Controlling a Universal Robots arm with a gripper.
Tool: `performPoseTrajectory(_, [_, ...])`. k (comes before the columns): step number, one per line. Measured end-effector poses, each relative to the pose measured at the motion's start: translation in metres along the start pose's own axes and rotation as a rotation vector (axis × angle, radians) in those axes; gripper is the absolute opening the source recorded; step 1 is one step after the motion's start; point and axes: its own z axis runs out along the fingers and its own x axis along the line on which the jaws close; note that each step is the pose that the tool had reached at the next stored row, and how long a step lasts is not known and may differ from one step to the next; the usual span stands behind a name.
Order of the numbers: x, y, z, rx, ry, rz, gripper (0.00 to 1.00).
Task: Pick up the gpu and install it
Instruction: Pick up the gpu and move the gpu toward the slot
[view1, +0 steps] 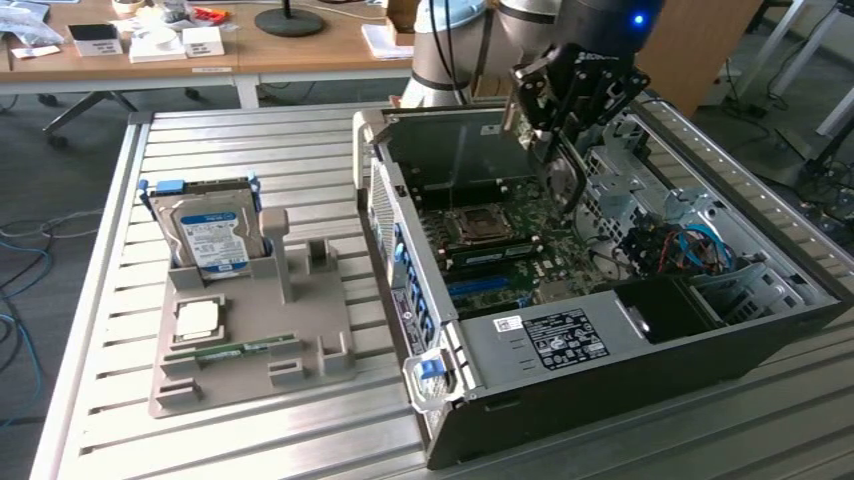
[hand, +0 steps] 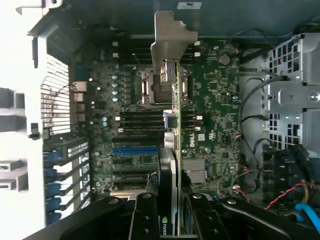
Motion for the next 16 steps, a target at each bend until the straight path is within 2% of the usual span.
performPoseTrajectory(9, [-0.028,0.0013,0.0006,0.0000,0.0000,0.000,0.27])
performPoseTrajectory(16, [-0.031,0.0015,0.0007,-0.0001,0.0000,0.000,0.27])
